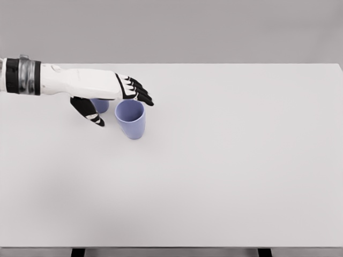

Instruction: Place the right cup on the left cup with left arm

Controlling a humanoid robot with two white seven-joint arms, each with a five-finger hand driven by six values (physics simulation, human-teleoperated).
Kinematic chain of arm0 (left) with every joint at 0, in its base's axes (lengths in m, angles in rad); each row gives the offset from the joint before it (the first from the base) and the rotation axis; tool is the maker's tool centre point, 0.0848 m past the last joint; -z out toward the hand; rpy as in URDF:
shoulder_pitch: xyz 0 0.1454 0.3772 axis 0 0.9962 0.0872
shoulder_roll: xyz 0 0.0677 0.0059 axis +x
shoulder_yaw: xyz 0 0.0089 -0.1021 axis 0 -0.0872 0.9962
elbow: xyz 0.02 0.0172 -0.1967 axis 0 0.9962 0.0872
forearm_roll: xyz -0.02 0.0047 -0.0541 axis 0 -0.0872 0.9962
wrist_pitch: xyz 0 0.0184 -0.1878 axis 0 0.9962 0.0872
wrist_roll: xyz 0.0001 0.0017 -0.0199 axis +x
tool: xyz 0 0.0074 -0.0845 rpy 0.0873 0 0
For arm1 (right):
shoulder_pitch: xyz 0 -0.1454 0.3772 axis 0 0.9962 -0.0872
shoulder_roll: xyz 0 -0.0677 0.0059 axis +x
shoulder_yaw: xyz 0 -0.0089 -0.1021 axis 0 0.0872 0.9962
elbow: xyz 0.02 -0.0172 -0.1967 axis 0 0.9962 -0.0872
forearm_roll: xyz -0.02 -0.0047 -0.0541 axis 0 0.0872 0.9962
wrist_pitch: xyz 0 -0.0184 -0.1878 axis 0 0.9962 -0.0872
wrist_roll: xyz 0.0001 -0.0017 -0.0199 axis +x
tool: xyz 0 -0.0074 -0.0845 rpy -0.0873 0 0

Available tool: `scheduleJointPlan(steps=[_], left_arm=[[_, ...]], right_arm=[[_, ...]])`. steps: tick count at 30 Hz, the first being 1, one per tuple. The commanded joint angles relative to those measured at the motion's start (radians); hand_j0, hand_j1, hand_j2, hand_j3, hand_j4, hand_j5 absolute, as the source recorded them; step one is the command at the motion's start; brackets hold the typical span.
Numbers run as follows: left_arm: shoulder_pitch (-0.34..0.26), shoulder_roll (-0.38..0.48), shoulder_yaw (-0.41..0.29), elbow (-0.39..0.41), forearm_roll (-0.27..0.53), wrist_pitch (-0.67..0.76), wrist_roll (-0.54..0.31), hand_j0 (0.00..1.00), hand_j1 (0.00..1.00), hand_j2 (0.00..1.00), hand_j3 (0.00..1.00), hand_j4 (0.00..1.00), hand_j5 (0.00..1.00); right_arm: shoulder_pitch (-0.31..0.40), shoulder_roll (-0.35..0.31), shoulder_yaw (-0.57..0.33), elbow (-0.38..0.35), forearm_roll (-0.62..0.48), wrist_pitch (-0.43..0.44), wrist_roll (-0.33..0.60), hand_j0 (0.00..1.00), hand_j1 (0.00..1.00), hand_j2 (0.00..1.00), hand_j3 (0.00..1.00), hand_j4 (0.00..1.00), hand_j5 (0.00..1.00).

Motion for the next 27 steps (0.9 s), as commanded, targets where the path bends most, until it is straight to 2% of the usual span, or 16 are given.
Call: scheduleJointPlan(steps=[1, 4, 10, 16, 22, 27], left_arm=[[0.000, -0.023, -0.007, 0.052, -0.034, 0.004, 0.034, 1.00, 1.00, 1.00, 1.00, 1.00, 1.00], [-0.002, -0.064, -0.038, 0.104, -0.034, 0.002, 0.034, 1.00, 1.00, 1.00, 1.00, 1.00, 1.00], [0.017, -0.102, -0.041, 0.152, -0.034, 0.002, 0.037, 1.00, 1.00, 1.00, 1.00, 1.00, 1.00], [0.028, -0.105, -0.036, 0.157, -0.032, -0.001, 0.039, 1.00, 1.00, 1.00, 1.00, 1.00, 1.00], [0.028, -0.148, -0.036, 0.269, -0.034, -0.003, 0.042, 1.00, 1.00, 1.00, 1.00, 1.00, 1.00], [0.041, -0.148, -0.039, 0.272, -0.037, 0.002, 0.043, 1.00, 1.00, 1.00, 1.00, 1.00, 1.00]], right_arm=[[0.000, 0.000, -0.002, 0.000, 0.000, 0.000, 0.000, 1.00, 1.00, 1.00, 1.00, 1.00, 1.00], [0.000, 0.000, 0.001, 0.000, 0.000, 0.000, 0.000, 1.00, 1.00, 1.00, 1.00, 1.00, 1.00], [0.000, 0.000, 0.001, 0.000, 0.000, 0.000, 0.000, 1.00, 1.00, 1.00, 1.00, 1.00, 1.00], [0.000, 0.000, 0.001, 0.000, 0.000, 0.000, 0.000, 1.00, 1.00, 1.00, 1.00, 1.00, 1.00], [0.000, 0.000, 0.000, 0.000, 0.000, 0.000, 0.001, 1.00, 1.00, 1.00, 1.00, 1.00, 1.00], [0.000, 0.000, 0.000, 0.000, 0.000, 0.000, 0.001, 1.00, 1.00, 1.00, 1.00, 1.00, 1.00]])
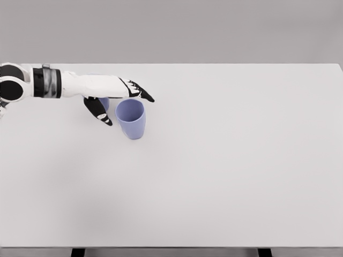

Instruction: Place the right cup on the left cup with left arm

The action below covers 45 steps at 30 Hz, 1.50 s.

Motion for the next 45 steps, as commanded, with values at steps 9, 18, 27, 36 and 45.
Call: scheduleJointPlan(steps=[9, 18, 27, 36, 45], left_arm=[[0.014, -0.037, 0.001, 0.024, -0.018, 0.007, 0.003, 1.00, 1.00, 1.00, 1.00, 1.00, 1.00], [0.015, -0.039, 0.000, 0.045, -0.067, 0.008, 0.006, 0.89, 0.89, 0.89, 0.89, 0.89, 0.89], [0.043, -0.064, 0.015, 0.045, -0.099, 0.008, 0.010, 0.72, 0.72, 0.72, 0.72, 0.72, 0.72], [0.035, -0.007, 0.047, -0.006, -0.059, 0.000, 0.025, 0.60, 0.60, 0.60, 0.60, 0.60, 0.60], [-0.011, 0.118, 0.046, -0.142, 0.010, 0.002, 0.025, 0.60, 0.60, 0.60, 0.60, 0.60, 0.60]], right_arm=[[0.000, 0.000, 0.000, 0.000, 0.000, 0.000, 0.001, 1.00, 1.00, 1.00, 1.00, 1.00, 1.00], [0.000, 0.000, 0.000, 0.000, 0.000, 0.000, 0.001, 1.00, 1.00, 1.00, 1.00, 1.00, 1.00], [0.000, 0.000, 0.000, 0.000, 0.000, 0.000, 0.000, 1.00, 1.00, 1.00, 1.00, 1.00, 1.00], [-0.002, 0.000, 0.000, 0.000, 0.000, 0.000, 0.000, 1.00, 1.00, 1.00, 1.00, 1.00, 1.00], [0.000, 0.000, 0.000, 0.000, 0.000, 0.000, 0.000, 1.00, 1.00, 1.00, 1.00, 1.00, 1.00]])
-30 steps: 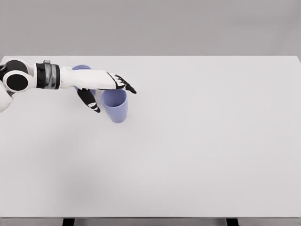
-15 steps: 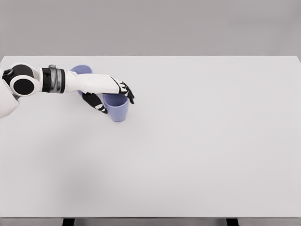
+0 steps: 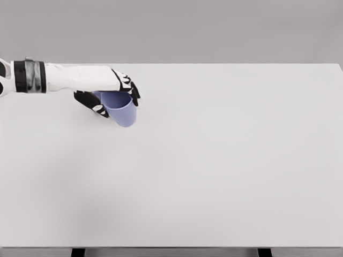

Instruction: Place the right cup on the left cup with left arm

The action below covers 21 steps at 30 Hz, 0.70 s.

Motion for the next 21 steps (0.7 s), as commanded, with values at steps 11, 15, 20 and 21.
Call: scheduleJointPlan(steps=[11, 15, 20, 21], left_arm=[[-0.094, 0.067, 0.001, -0.016, 0.053, -0.001, -0.002, 0.60, 0.60, 0.60, 0.60, 0.60, 0.60], [-0.127, 0.085, 0.001, -0.013, 0.078, -0.001, -0.002, 0.60, 0.60, 0.60, 0.60, 0.60, 0.60], [-0.143, 0.087, 0.001, 0.022, 0.079, -0.001, -0.008, 0.60, 0.60, 0.60, 0.60, 0.60, 0.60], [-0.146, 0.091, 0.001, 0.033, 0.079, -0.001, -0.013, 0.60, 0.60, 0.60, 0.60, 0.60, 0.60]], right_arm=[[0.000, 0.000, 0.000, 0.000, 0.000, 0.000, 0.000, 1.00, 1.00, 1.00, 1.00, 1.00, 1.00], [0.000, 0.000, 0.000, 0.000, 0.000, 0.000, 0.000, 1.00, 1.00, 1.00, 1.00, 1.00, 1.00], [-0.002, 0.000, 0.000, 0.000, 0.000, 0.000, 0.000, 1.00, 1.00, 1.00, 1.00, 1.00, 1.00], [-0.002, 0.000, 0.000, 0.000, 0.000, 0.000, 0.000, 1.00, 1.00, 1.00, 1.00, 1.00, 1.00]])
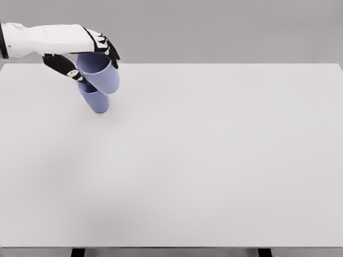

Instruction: Place the right cup on the left cup with left arm

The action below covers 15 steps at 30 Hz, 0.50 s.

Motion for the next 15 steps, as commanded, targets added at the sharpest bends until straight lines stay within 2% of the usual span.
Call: scheduleJointPlan(steps=[1, 15], left_arm=[[-0.002, 0.008, -0.001, 0.025, 0.009, 0.002, -0.012, 0.60, 0.60, 0.60, 0.60, 0.60, 0.60], [-0.026, -0.006, -0.012, 0.178, 0.006, 0.002, -0.044, 0.61, 0.61, 0.61, 0.61, 0.61, 0.61]], right_arm=[[0.000, 0.000, 0.000, 0.000, 0.000, 0.000, 0.001, 1.00, 1.00, 1.00, 1.00, 1.00, 1.00], [0.000, 0.000, 0.000, 0.000, 0.000, 0.000, 0.000, 1.00, 1.00, 1.00, 1.00, 1.00, 1.00]])
